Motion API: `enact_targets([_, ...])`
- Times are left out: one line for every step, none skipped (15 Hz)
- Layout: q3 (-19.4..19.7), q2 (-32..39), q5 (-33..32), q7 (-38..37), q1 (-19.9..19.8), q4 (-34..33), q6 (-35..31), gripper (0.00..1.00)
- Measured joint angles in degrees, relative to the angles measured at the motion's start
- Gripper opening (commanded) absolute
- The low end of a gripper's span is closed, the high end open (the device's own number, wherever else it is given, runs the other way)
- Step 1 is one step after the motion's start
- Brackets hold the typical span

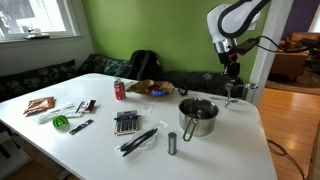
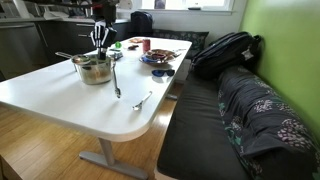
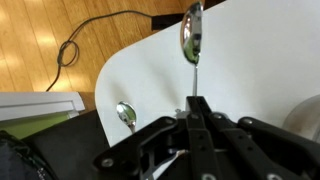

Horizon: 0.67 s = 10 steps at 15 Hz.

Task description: Move the spoons from the pot to the table

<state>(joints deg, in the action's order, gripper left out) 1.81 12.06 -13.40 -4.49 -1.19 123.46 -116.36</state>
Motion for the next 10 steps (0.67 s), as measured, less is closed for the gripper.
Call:
enact_targets([0.25,1.10,0.00,-0.53,0.00,-0.80,0.21,0.01])
enact_targets([0.36,2.19,0.15,-0.84,-0.01,-1.71,0.22,0.01])
enact_targets([0.35,3.09,0.34,-0.98,0.01,-2.53,0.22,0.01])
enact_targets([0.32,3.91,0.62,-1.06,0.05,-3.46,0.21,0.01])
enact_targets([0.31,4.62,0.85,-1.22,0.11,-4.33,0.11,0.01])
enact_targets([0.30,5.25,0.88,-1.40,0.18,-5.12,-0.46,0.01])
enact_targets([0.30,5.89,0.88,-1.47,0.22,-5.83,-1.43,0.01])
enact_targets([0.30,6.58,0.88,-1.47,0.24,-6.49,-2.27,0.15])
enact_targets([0.30,7.35,0.88,-1.47,0.25,-7.12,-3.17,0.29])
enact_targets([0.29,8.10,0.88,-1.47,0.26,-7.67,-3.91,0.35])
